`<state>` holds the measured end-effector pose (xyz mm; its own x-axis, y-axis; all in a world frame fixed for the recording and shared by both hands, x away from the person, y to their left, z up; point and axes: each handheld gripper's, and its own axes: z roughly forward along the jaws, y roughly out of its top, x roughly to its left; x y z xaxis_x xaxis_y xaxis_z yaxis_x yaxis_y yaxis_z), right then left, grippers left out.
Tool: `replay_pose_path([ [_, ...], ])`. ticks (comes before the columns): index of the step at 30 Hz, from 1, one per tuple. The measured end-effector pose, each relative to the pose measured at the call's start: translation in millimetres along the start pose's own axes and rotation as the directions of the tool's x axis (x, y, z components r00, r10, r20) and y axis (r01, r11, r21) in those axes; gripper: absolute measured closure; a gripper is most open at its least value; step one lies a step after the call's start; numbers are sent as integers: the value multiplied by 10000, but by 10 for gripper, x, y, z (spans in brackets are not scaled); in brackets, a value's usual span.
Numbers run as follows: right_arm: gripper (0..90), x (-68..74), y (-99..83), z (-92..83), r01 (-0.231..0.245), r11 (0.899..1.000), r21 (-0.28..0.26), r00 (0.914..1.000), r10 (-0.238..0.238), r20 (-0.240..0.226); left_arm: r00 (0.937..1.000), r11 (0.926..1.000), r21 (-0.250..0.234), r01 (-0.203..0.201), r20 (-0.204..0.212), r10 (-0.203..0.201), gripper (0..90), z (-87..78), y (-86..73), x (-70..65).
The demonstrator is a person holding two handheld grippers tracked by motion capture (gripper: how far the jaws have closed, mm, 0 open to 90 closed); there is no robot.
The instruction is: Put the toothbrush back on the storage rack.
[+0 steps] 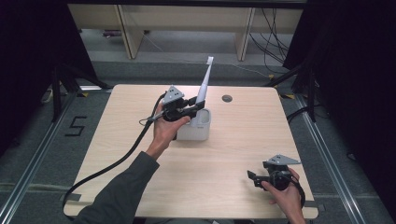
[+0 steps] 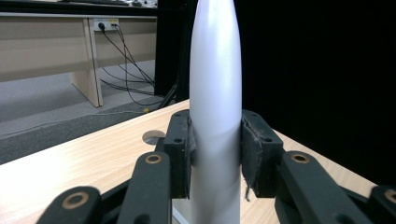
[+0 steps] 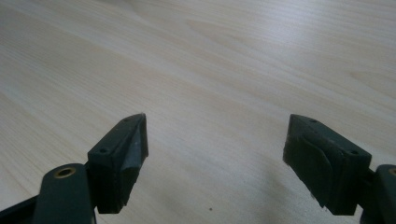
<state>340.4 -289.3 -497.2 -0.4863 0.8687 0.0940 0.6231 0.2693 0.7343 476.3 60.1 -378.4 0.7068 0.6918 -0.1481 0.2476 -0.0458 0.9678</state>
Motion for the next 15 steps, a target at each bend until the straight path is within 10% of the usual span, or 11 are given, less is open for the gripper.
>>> replay_pose_path([
  [15, 225, -11, 6, 12, 130, 9999, -27, 9998, -131, -137, 9982, 9991, -57, 414, -425, -417, 664, 266, -18, 116],
])
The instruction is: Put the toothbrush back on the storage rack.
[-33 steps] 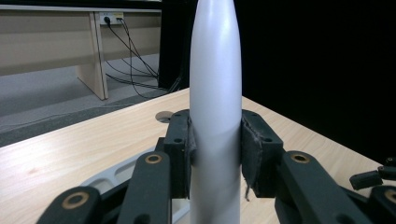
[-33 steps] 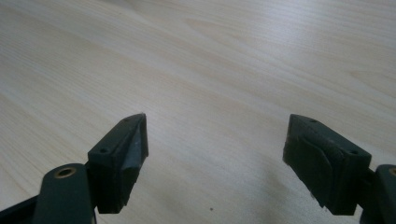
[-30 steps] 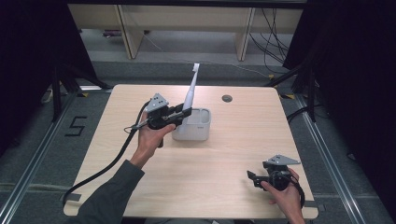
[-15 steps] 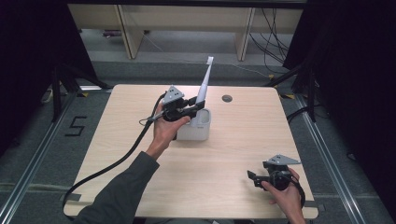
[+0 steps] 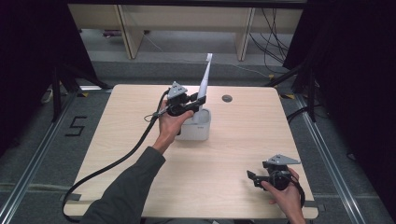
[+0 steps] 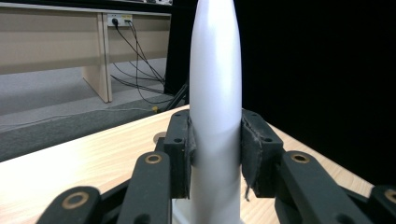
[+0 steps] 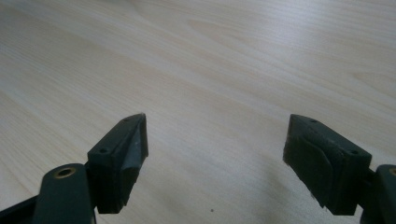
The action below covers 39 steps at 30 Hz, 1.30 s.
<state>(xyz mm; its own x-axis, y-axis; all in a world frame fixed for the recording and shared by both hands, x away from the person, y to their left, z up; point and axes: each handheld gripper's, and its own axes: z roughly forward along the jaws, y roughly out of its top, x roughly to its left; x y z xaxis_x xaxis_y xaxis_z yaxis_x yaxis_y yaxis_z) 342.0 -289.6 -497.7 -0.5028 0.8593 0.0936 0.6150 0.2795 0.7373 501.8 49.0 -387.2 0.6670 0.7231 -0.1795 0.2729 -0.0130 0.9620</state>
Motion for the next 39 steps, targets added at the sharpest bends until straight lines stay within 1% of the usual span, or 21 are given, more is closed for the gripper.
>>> replay_pose_path([
  [3, 224, -1, -3, -1, 51, 10000, -12, 10000, -51, -17, 9999, 9999, -30, -112, -36, 112, 663, 53, 18, -26],
  [7, 224, -7, -6, 5, 15, 10000, -83, 9999, -16, -121, 10000, 10000, -89, 24, 4, -24, 663, 126, 30, -51],
  [9, 224, -4, -2, -13, 73, 10000, 65, 10000, -73, -5, 10000, 10000, -61, -1, 1, 1, 664, 160, 29, -64],
  [11, 224, -6, 0, -15, 75, 10000, 37, 10000, -75, -4, 10000, 10000, -61, -29, 7, 29, 663, 193, 26, -78],
  [12, 224, -6, -1, -20, 105, 9999, 37, 9999, -106, 103, 10000, 10000, -46, -49, 7, 49, 663, 208, 24, -86],
  [15, 224, 7, -5, -26, -113, 9999, 69, 9999, 113, 15, 10000, 10000, -55, -13, 40, 13, 663, 254, 15, -98],
  [16, 224, -1, -3, -17, -34, 10000, 1, 10000, 34, -91, 10000, 10000, -46, -9, 6, 9, 663, 266, 9, -93],
  [17, 224, -12, 0, -20, 164, 9999, -22, 9999, -164, 19, 10000, 10000, -12, 6, -17, -6, 663, 277, 2, -85],
  [19, 224, -16, -1, -18, 223, 9997, -47, 9998, -223, 10, 9999, 10000, 11, 35, -108, -35, 663, 293, -16, -73],
  [23, 224, -7, -2, -18, 61, 10000, 13, 9999, -61, -97, 9999, 9999, 46, 93, -147, -92, 663, 326, -50, -51],
  [24, 224, -18, -2, -19, 228, 9997, -52, 9997, -228, -10, 9998, 9999, 33, 142, -120, -142, 663, 336, -58, -52],
  [25, 224, -18, -2, -19, 231, 9997, -49, 9997, -231, -13, 9998, 9999, 38, 144, -122, -143, 663, 343, -65, -52],
  [26, 224, -14, -3, -17, 169, 9998, -40, 9998, -169, -66, 9998, 9999, 7, 135, -114, -135, 663, 352, -74, -52],
  [27, 224, 7, -5, -23, -152, 9999, 48, 9998, 153, -119, 9998, 9999, 11, 164, -102, -164, 663, 356, -79, -51],
  [29, 224, 6, -6, -23, -140, 9999, 56, 9998, 141, -115, 9996, 9997, 2, 259, -67, -259, 663, 369, -90, -58],
  [31, 224, 8, -6, -22, -174, 9998, 80, 9998, 175, -136, 9998, 9998, 30, 205, -82, -205, 663, 379, -97, -59],
  [34, 224, 2, -6, -30, -77, 10000, 36, 10000, 77, -11, 9996, 9996, 23, 279, -102, -278, 663, 386, -107, -48],
  [35, 224, -16, -3, -35, 186, 9998, 37, 9998, -186, 94, 9996, 9996, 32, 275, -110, -274, 663, 386, -110, -48],
  [36, 224, -2, -8, -20, -82, 10000, 34, 9999, 82, -128, 9996, 9997, 55, 255, -117, -255, 662, 385, -115, -51],
  [37, 224, 8, -7, -27, -219, 9997, 116, 9997, 220, -107, 9997, 9998, 87, 200, -103, -199, 662, 386, -120, -53],
  [39, 224, 2, -6, -29, -76, 10000, 37, 10000, 76, -17, 9998, 9998, 123, 161, -131, -159, 662, 390, -141, -65],
])
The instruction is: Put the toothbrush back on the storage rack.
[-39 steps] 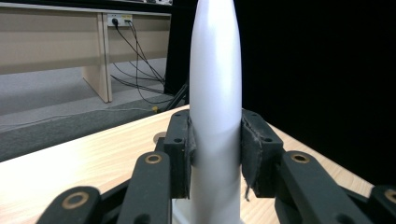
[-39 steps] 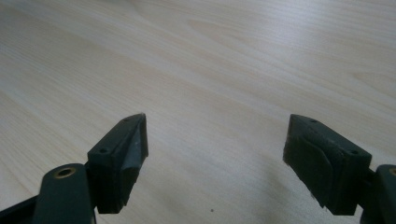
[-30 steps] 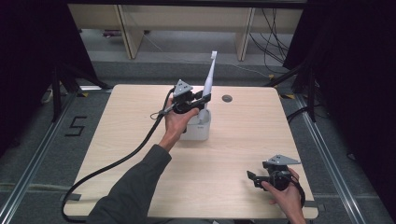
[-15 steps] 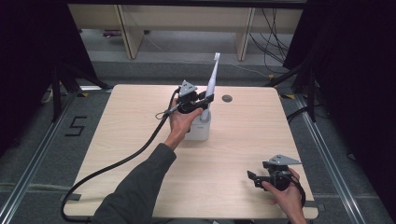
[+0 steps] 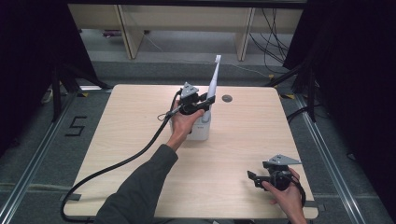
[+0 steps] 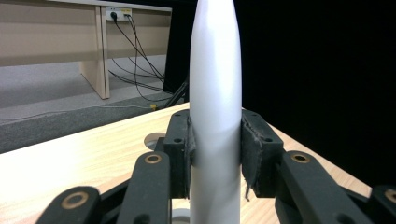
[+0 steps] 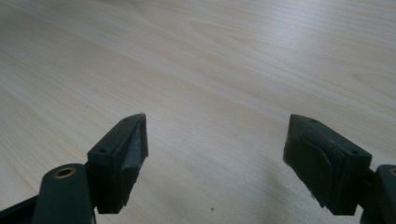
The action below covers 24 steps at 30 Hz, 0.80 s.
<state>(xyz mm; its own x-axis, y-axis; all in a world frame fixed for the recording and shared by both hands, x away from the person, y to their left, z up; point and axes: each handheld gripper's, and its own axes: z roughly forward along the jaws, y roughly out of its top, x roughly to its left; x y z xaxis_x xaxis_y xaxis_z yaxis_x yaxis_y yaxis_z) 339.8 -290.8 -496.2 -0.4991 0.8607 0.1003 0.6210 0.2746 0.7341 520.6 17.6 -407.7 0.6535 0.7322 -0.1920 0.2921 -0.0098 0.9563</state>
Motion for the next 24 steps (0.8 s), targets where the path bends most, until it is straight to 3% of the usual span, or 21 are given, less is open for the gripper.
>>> replay_pose_path([
  [4, 224, 3, -2, 2, -42, 10000, 0, 10000, 42, -25, 9999, 9998, 157, -137, -33, 138, 662, -6, -54, -20],
  [5, 224, -23, 2, -5, 304, 9995, -23, 9995, -304, 97, 9999, 9998, 150, -120, -32, 120, 661, -11, -65, -22],
  [9, 224, -3, -3, 8, -67, 10000, 31, 9999, 67, -128, 9996, 9990, 366, -265, -68, 268, 661, -20, -104, -40],
  [12, 224, -19, -2, 14, 119, 9999, -18, 9998, -119, -137, 9996, 9987, 439, -274, -45, 276, 661, -42, -126, -65],
  [17, 224, 6, -6, 9, -111, 9999, -14, 9999, 111, -70, 9983, 9964, 651, -548, -156, 560, 660, -93, -150, -108],
  [19, 224, -12, -7, 16, 131, 9999, -53, 9999, -131, -49, 9976, 9949, 778, -645, -217, 663, 660, -113, -159, -126],
  [22, 225, 8, -5, 15, -33, 10000, -37, 10000, 33, -61, 9975, 9949, 760, -663, -186, 679, 660, -138, -169, -133],
  [24, 225, -8, -3, 20, 271, 9996, -69, 9996, -272, -25, 9981, 9952, 793, -573, -182, 589, 660, -157, -183, -103],
])
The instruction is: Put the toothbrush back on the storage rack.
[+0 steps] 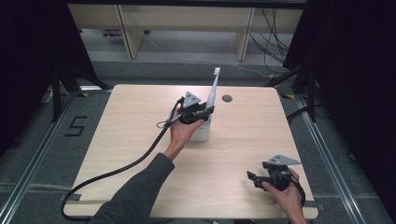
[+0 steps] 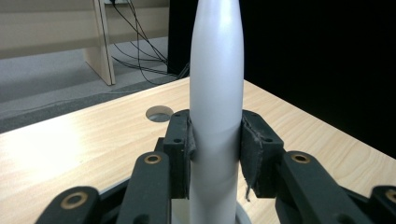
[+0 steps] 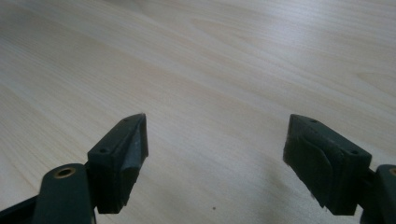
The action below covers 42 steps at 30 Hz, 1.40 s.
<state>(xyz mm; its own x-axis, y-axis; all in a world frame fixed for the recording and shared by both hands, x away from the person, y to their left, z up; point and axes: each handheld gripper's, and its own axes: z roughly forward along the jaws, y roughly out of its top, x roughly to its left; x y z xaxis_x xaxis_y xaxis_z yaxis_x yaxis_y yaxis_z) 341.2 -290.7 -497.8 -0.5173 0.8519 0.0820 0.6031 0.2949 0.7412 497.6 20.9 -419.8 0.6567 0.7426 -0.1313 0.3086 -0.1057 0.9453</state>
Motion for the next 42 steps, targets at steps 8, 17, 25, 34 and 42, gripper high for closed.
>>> replay_pose_path([
  [8, 225, -1, 2, 9, -7, 10000, 34, 10000, 8, -31, 9997, 9997, 90, -244, 28, 244, 660, -23, -57, -5],
  [17, 225, 2, 0, 7, -28, 9999, 127, 10000, 29, -73, 9993, 9985, 402, -365, -100, 369, 660, -42, -62, 5],
  [25, 225, 4, 1, 15, -19, 10000, 70, 10000, 20, -48, 9981, 9957, 708, -605, -45, 609, 661, -68, -52, -15],
  [34, 225, 0, 0, 14, 12, 9999, 126, 9999, -11, -102, 9979, 9959, 637, -648, -39, 652, 656, -157, 46, -41],
  [42, 224, 3, 0, 7, -34, 9999, 120, 10000, 35, -64, 9962, 9942, 662, -850, -151, 862, 546, -271, 106, -65],
])
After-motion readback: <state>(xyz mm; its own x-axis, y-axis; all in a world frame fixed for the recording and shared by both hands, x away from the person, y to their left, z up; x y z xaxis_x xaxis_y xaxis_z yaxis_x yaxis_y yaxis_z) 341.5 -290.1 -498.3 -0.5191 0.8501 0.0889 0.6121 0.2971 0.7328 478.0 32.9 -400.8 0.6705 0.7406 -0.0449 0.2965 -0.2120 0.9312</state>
